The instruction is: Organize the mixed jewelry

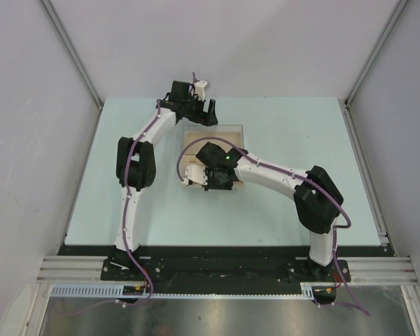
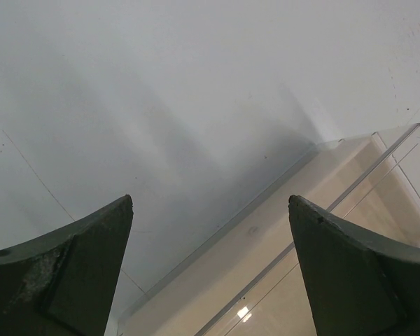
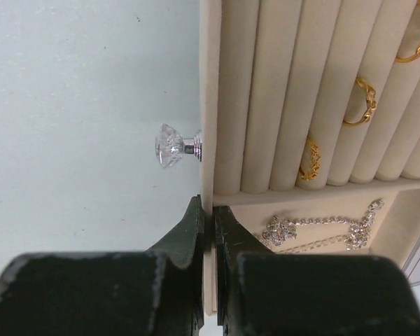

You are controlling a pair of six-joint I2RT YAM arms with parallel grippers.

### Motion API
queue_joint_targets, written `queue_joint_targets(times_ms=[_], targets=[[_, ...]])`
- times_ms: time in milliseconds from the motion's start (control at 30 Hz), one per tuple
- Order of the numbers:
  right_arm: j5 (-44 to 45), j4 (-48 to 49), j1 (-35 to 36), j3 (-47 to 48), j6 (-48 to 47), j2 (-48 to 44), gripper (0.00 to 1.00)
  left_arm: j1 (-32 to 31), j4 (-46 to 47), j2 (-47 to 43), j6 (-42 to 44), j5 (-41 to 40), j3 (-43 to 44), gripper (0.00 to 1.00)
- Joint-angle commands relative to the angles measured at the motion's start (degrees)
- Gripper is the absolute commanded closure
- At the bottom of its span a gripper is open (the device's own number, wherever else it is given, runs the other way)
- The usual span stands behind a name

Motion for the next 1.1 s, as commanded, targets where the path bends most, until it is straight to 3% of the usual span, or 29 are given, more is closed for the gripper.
queue_joint_targets(times_ms=[0,600,1067], targets=[[2.11,1.11,0.46,3.15,-1.89,-0.49,1.0,-0.89,-2.23,-0.03,1.8,0.76,-0.96,0.04],[2.11,0.93,2.31,3.07,-1.72,-2.6,1.0,-1.24,-2.41,0.15,1.8,0.59,-1.32,0.04],[-0.09,3.21,-0.77,3.33,0.83,-3.13,1.0,-1.51,-1.79,-0.38,1.89,0.68,-2.9,0.04]])
